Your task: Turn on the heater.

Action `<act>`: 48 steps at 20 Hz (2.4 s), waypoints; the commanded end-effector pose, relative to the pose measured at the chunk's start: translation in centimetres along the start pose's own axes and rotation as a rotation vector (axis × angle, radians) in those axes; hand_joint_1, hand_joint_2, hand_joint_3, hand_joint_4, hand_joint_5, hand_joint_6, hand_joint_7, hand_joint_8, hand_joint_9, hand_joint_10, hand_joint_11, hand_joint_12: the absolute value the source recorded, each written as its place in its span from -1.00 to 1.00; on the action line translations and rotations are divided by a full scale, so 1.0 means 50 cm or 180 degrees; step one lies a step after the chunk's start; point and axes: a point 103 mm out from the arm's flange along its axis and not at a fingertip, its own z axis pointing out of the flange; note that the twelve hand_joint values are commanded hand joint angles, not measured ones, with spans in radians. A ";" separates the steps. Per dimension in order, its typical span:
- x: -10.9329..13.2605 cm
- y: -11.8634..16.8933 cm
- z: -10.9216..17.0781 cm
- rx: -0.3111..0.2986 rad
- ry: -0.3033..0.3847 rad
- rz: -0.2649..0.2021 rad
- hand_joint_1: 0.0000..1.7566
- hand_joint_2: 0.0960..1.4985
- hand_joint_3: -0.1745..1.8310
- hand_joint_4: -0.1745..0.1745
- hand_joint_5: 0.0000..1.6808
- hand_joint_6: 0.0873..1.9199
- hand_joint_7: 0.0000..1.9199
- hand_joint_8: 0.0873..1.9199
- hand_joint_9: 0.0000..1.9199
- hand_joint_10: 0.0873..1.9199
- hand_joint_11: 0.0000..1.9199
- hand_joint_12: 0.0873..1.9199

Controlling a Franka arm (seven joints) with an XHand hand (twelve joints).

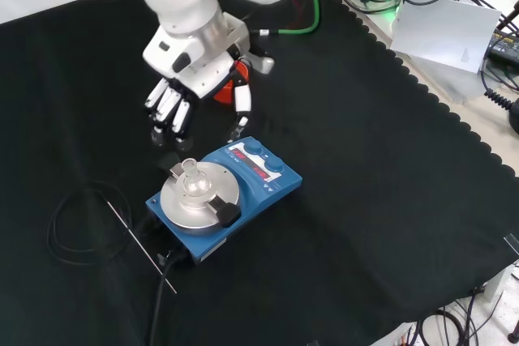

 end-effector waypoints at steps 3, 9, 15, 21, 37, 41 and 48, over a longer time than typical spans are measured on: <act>0.000 -0.157 -0.014 -0.0206 0.0045 0.0231 -0.04 -0.25 -0.26 -0.15 -0.30 -0.27 -0.81 -0.37 -0.54 -0.37 -0.80 0.41; 0.010 -0.253 0.031 -0.0122 0.0056 0.0299 -0.03 -0.22 -0.25 -0.17 -0.32 -0.29 -0.77 -0.36 -0.52 -0.35 -0.80 0.42; 0.021 -0.323 0.081 0.0047 0.0033 0.0323 0.02 -0.19 -0.22 -0.19 -0.30 -0.29 -0.60 -0.34 -0.35 -0.39 -0.70 0.39; 0.021 -0.353 0.127 0.0308 0.0020 0.0325 0.14 -0.16 -0.13 -0.47 -0.30 -0.28 0.03 -0.11 0.25 -0.29 -0.15 0.16; 0.078 -0.349 0.231 0.1088 -0.0227 0.0141 0.66 -0.09 0.14 -0.77 -0.45 -0.13 0.84 0.59 0.92 0.72 0.71 0.35; 0.088 -0.337 0.251 0.1311 -0.0281 0.0107 0.70 -0.12 0.19 -0.62 -0.58 -0.12 0.86 0.59 0.93 0.73 0.71 0.37; 0.096 -0.327 0.273 0.1464 -0.0329 0.0069 0.70 -0.13 0.21 -0.44 -0.70 -0.17 0.86 0.60 0.93 0.73 0.69 0.38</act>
